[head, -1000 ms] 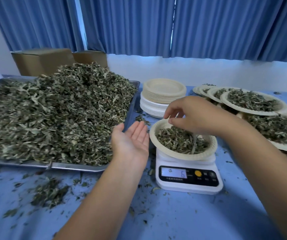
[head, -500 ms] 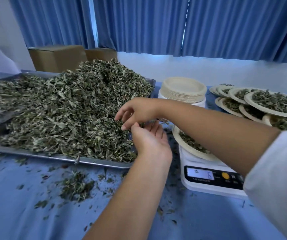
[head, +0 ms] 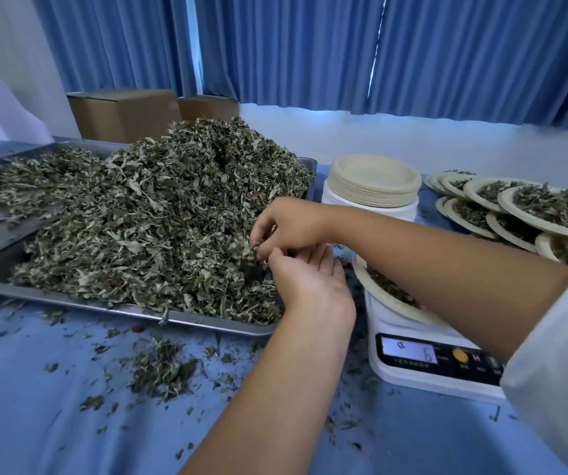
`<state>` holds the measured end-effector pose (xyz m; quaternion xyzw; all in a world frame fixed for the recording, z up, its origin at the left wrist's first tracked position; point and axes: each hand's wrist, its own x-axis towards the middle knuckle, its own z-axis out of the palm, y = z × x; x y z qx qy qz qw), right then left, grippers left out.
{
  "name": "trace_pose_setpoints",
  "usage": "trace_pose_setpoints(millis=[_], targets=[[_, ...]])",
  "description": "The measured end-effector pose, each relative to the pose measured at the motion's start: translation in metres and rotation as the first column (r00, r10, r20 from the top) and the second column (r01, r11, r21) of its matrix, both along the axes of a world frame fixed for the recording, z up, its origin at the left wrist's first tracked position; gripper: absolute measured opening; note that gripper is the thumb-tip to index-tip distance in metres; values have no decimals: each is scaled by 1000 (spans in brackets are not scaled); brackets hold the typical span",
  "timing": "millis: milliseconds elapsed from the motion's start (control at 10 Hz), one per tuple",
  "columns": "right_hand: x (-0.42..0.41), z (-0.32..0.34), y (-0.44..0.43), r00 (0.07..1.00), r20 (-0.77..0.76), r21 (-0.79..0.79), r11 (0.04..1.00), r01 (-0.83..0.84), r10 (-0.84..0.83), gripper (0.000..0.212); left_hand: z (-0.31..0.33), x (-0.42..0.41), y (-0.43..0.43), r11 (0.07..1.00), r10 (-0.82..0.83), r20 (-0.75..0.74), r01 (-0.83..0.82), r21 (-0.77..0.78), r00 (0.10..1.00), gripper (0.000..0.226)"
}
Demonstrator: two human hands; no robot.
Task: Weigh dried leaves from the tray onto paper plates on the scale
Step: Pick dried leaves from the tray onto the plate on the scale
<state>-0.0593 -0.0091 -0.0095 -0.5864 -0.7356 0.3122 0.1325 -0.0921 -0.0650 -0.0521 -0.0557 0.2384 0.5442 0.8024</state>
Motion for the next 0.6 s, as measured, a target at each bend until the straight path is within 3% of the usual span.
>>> trace_pose_setpoints(millis=[300,600], targets=[[22,10,-4,990,-110,73,993,91,-83,17,-2,-3,1,996,-52,-27,54,74,998,64],[47,14,-12,916,-356,129,961,246,-187,12,-3,-3,2,992,-55,-52,61,114,997,63]])
